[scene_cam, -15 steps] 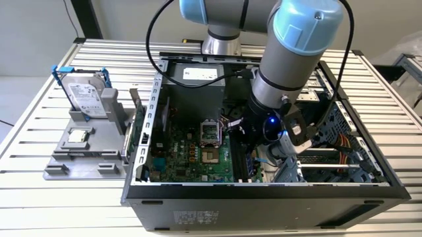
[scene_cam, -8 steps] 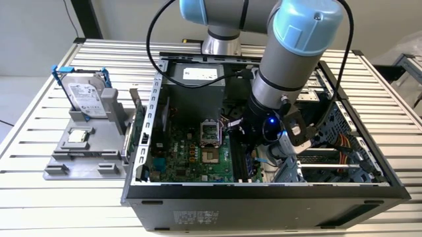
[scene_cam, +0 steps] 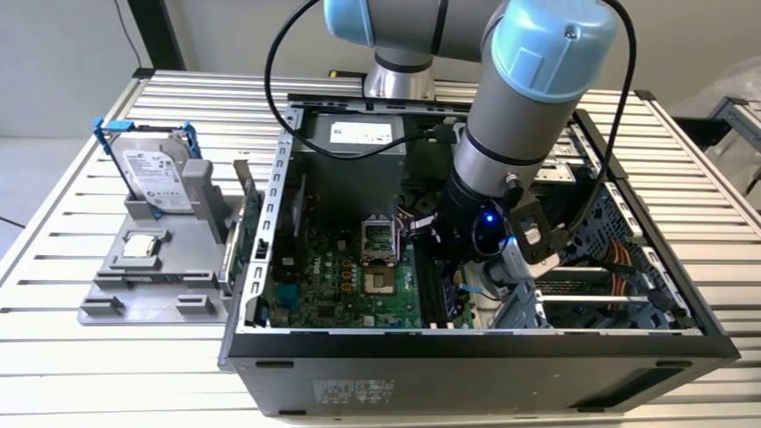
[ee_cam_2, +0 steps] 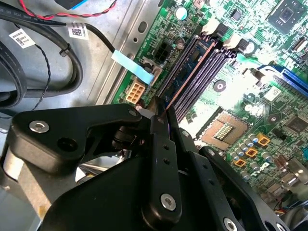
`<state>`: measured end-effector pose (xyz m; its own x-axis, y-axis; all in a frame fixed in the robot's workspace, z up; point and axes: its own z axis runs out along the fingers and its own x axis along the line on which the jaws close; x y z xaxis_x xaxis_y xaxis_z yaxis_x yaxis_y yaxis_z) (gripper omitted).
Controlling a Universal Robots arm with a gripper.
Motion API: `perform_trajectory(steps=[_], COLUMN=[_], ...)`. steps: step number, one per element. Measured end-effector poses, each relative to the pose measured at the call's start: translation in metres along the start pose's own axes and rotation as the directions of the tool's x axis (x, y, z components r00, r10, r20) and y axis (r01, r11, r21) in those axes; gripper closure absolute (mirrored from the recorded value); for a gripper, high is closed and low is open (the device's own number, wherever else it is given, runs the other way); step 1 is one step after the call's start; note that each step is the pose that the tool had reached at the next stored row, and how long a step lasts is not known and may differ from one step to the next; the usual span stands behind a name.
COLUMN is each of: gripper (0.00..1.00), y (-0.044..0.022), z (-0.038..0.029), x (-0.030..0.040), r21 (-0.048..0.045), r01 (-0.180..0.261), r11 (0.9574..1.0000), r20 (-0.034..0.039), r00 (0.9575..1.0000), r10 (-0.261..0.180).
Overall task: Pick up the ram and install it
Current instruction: 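Insert the ram into the slot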
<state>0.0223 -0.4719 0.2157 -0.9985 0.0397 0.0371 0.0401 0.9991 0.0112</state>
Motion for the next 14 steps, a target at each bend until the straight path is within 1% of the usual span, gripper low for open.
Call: perform_trajectory(steps=[14], gripper=[1.0], y=[0.0], z=[0.0], x=[0.0], r21=[0.0005], r01=[0.0], r11=[1.0], r20=[-0.0001], r00=[1.0], r10=[0.0])
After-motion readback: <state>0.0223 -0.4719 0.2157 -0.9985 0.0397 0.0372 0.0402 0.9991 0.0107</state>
